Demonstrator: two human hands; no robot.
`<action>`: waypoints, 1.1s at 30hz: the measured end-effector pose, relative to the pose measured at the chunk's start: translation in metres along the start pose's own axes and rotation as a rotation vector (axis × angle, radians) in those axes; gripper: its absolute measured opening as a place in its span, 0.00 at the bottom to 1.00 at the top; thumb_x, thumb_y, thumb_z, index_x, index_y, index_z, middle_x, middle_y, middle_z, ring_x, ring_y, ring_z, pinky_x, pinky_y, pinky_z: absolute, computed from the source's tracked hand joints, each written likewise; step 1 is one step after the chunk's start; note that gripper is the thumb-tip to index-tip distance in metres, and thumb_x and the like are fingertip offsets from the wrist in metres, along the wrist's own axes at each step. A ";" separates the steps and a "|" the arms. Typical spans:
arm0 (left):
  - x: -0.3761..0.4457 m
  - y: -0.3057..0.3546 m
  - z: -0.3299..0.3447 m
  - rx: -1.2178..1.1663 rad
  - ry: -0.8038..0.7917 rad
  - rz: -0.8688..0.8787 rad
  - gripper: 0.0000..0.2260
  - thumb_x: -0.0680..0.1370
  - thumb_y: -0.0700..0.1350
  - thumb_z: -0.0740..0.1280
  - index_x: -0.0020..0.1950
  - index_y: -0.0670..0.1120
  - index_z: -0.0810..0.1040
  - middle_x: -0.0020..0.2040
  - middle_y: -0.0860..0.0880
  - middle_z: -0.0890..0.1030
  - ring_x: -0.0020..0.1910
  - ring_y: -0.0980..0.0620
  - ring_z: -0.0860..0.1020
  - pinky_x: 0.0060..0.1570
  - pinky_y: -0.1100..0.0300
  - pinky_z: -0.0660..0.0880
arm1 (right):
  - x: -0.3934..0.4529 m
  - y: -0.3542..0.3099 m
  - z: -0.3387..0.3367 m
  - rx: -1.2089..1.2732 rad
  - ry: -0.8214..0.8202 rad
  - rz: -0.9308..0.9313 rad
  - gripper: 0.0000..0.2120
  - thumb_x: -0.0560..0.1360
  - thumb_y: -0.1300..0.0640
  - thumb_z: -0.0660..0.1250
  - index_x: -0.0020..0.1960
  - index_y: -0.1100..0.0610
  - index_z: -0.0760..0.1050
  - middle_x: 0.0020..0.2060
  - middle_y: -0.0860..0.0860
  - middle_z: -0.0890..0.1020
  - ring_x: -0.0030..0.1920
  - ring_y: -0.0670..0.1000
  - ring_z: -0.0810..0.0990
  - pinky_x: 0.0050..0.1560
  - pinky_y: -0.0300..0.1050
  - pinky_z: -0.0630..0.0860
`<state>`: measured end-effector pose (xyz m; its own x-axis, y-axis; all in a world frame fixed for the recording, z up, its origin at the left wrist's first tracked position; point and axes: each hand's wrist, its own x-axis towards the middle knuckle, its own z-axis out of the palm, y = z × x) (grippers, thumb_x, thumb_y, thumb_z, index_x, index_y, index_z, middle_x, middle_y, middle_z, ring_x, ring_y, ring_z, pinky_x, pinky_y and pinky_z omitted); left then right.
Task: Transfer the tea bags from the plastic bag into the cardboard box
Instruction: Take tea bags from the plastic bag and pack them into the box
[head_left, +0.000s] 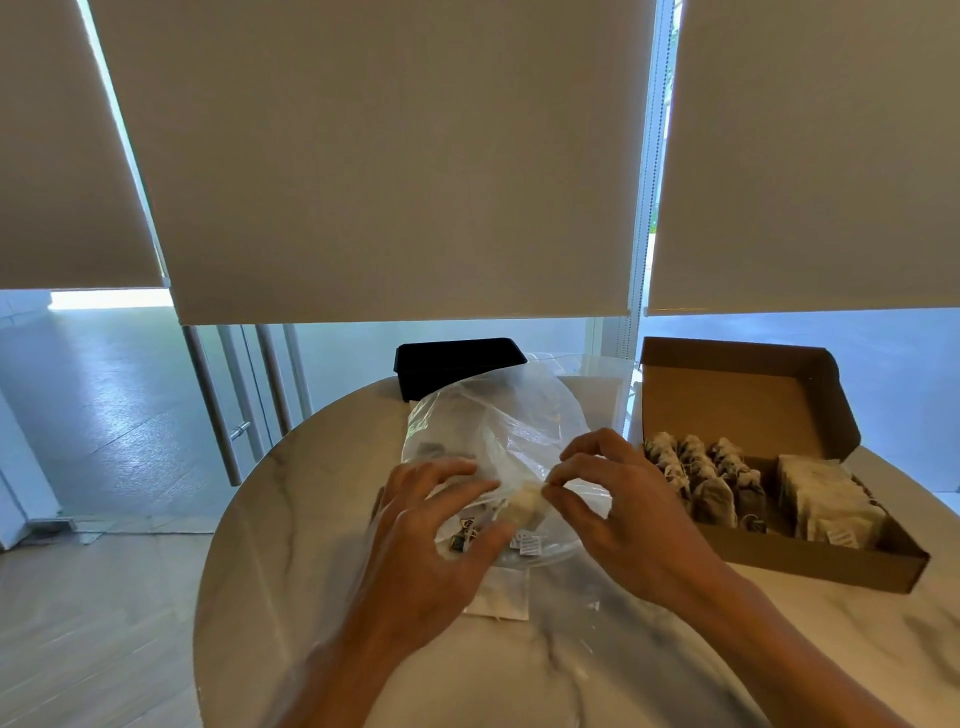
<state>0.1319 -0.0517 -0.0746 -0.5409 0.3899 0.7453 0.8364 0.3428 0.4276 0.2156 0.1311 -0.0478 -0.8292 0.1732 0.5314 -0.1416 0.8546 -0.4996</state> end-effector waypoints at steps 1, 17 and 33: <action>0.005 0.008 0.002 -0.038 -0.017 -0.014 0.18 0.70 0.64 0.65 0.55 0.57 0.81 0.54 0.65 0.76 0.58 0.62 0.71 0.57 0.70 0.67 | 0.000 0.000 0.000 0.005 0.003 -0.006 0.03 0.75 0.49 0.67 0.46 0.41 0.77 0.52 0.37 0.71 0.52 0.38 0.71 0.48 0.26 0.66; 0.058 0.030 0.019 -0.469 -0.030 -0.166 0.06 0.73 0.49 0.70 0.45 0.48 0.84 0.37 0.55 0.82 0.39 0.53 0.79 0.39 0.64 0.75 | -0.003 0.011 -0.007 0.302 -0.284 0.146 0.05 0.74 0.50 0.68 0.45 0.49 0.81 0.40 0.53 0.83 0.41 0.54 0.79 0.46 0.47 0.78; 0.055 0.018 0.016 -0.631 0.057 -0.515 0.08 0.75 0.42 0.69 0.36 0.49 0.82 0.27 0.58 0.79 0.28 0.64 0.75 0.30 0.74 0.70 | -0.004 0.036 -0.043 0.161 -0.360 0.259 0.05 0.76 0.54 0.66 0.45 0.45 0.79 0.41 0.41 0.82 0.45 0.40 0.80 0.49 0.34 0.76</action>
<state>0.1164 -0.0106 -0.0341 -0.8801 0.2651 0.3939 0.3856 -0.0851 0.9188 0.2366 0.1825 -0.0385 -0.9790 0.1655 0.1190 0.0357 0.7140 -0.6992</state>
